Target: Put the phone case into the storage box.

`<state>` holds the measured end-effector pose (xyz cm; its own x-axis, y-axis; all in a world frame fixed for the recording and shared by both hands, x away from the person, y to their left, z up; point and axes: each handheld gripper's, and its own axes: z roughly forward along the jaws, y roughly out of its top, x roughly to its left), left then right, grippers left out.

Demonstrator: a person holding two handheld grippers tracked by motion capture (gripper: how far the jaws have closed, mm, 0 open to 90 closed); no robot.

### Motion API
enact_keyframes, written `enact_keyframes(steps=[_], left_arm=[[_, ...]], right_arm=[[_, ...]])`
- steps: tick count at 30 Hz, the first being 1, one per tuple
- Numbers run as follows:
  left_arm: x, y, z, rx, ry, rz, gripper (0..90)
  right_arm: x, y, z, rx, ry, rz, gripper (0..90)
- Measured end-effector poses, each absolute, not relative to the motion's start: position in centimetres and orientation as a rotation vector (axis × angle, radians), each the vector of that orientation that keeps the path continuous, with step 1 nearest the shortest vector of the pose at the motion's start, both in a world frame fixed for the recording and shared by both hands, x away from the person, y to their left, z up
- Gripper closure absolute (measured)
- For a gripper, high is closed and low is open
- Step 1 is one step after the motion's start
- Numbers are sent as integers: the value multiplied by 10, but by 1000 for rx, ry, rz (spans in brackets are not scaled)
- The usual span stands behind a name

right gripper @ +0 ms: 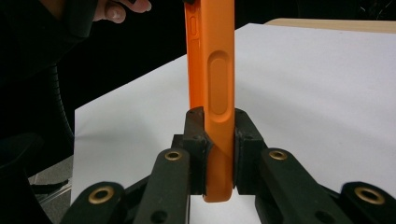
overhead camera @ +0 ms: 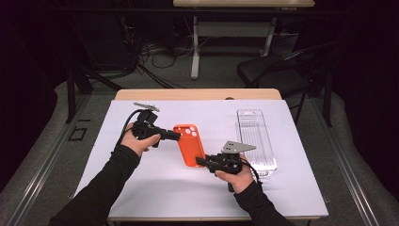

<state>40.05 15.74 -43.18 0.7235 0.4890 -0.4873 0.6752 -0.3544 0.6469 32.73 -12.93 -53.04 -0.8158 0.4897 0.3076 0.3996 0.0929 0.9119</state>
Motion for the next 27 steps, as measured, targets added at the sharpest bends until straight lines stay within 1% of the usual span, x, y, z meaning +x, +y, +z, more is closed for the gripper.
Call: enact_keyframes(steps=[3,9,15,27], left_arm=[[401,157,-432,2020,892,-265,845],[401,156,-433,2023,902,-266,845],[402,153,-435,2035,911,-263,845],[402,153,-435,2030,977,-229,845]], right_arm=[[327,-130,-530,930,2264,1841,785],[327,-129,-530,938,2262,1836,738],[327,-128,-530,928,2262,1823,673],[327,-128,-529,936,2226,1747,508]])
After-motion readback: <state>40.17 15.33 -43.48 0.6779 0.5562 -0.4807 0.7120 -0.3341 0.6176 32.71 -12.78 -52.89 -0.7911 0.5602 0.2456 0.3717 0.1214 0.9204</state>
